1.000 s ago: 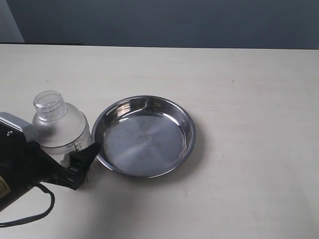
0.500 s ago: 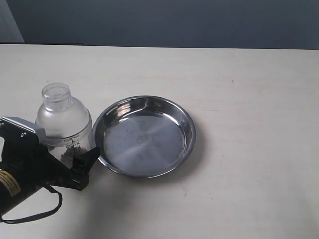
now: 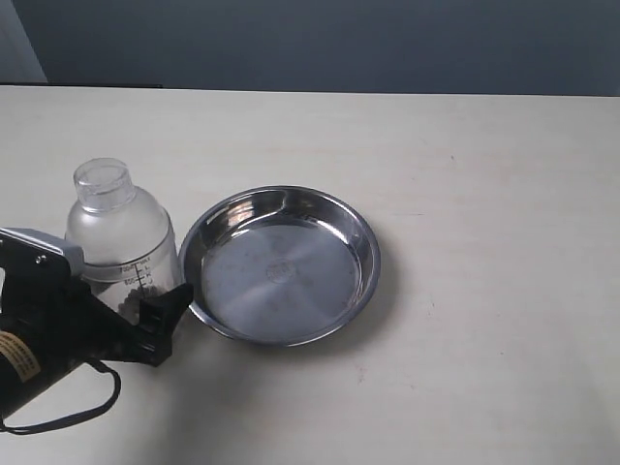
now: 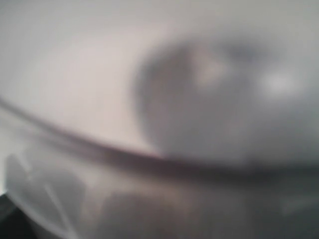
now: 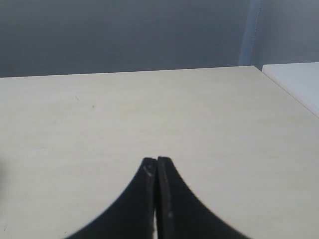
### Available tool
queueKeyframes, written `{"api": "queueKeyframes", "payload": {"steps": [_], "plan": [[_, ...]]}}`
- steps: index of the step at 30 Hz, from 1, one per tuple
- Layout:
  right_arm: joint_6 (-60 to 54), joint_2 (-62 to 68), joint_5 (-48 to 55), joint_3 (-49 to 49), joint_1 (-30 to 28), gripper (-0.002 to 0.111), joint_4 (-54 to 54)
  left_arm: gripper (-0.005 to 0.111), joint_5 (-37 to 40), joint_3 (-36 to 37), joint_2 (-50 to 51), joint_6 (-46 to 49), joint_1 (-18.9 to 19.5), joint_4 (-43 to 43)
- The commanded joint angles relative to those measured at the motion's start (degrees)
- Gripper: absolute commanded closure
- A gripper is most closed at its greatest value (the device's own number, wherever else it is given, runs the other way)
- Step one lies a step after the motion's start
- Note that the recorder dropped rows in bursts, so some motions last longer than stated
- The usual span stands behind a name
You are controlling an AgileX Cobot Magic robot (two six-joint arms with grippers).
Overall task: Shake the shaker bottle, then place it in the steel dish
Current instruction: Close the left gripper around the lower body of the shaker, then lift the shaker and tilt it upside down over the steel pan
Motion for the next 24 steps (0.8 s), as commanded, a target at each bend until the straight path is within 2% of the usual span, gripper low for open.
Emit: {"api": "queueKeyframes", "payload": {"steps": [1,9,16,21,23,24], "plan": [[-0.11,-0.27,-0.68,0.07,-0.2,0.109,0.04,0.106,-0.85,0.86,-1.19,-1.31,0.09,-1.89],[-0.11,-0.27,-0.68,0.07,-0.2,0.109,0.04,0.106,-0.85,3.43,-7.0,-2.35,0.09,-2.83],[-0.11,-0.27,-0.68,0.07,-0.2,0.109,0.04,0.106,-0.85,3.43,-14.56,-2.99,0.09,1.5],[-0.11,-0.27,-0.68,0.07,-0.2,0.109,0.04,0.106,-0.85,2.87,-20.5,-12.81,0.09,6.06],[-0.11,-0.27,-0.68,0.07,-0.2,0.109,0.04,0.106,-0.85,-0.46,-24.09,-15.76,0.09,10.19],[-0.11,-0.27,-0.68,0.07,-0.2,0.109,0.04,0.106,1.94,-2.19,-25.63,-16.54,0.09,12.09]]}}
